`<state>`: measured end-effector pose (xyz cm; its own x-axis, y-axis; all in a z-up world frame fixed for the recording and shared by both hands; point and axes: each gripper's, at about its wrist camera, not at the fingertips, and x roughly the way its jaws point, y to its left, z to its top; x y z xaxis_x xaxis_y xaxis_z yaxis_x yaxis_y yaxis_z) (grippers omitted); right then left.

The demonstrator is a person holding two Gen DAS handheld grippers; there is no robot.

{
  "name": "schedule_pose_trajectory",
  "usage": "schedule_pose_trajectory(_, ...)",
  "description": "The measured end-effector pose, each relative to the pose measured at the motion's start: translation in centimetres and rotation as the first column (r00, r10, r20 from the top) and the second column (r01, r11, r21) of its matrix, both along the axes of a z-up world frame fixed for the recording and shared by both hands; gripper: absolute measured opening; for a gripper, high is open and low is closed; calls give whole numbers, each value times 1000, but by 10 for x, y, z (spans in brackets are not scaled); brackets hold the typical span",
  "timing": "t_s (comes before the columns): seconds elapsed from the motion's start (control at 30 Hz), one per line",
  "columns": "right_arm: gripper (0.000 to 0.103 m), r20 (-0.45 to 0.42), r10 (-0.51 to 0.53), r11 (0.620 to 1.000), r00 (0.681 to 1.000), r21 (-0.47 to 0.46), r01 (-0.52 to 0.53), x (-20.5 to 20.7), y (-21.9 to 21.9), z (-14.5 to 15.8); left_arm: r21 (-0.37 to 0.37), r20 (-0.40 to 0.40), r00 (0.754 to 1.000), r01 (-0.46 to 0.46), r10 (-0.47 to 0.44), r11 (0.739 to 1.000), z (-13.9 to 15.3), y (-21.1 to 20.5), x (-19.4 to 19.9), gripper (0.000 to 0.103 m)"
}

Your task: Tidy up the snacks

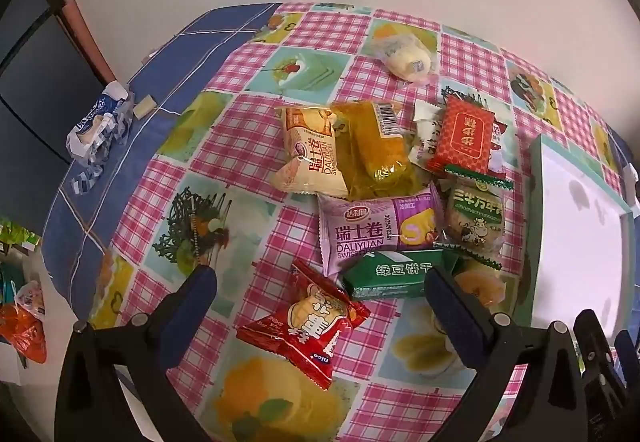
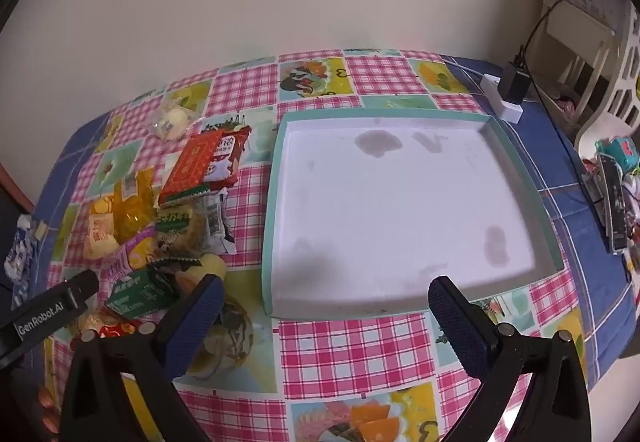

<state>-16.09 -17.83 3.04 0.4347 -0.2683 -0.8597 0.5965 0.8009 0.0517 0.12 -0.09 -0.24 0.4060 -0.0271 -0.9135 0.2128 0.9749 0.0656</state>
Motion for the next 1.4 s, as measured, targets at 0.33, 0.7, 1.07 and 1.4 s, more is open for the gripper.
schedule_pose_trajectory(0.33,103,-1,10,1000,1000,-3,-10,0,2,-1,4,-4,1000,-1,1,1000,-1,-1,0,103)
schedule_pose_trajectory(0.7,103,-22,10,1000,1000,-15,-10,1,2,-1,5,-8,1000,1,-1,1000,-2,-2,0,103)
schedule_pose_trajectory(1.07,103,-27,10,1000,1000,-13,-10,2,3,-2,10,-14,1000,2,-2,1000,-3,-1,0,103)
schedule_pose_trajectory(1.4,103,-34,11,1000,999,-11,-11,2,3,-3,16,-19,1000,1,-1,1000,-4,-2,0,103)
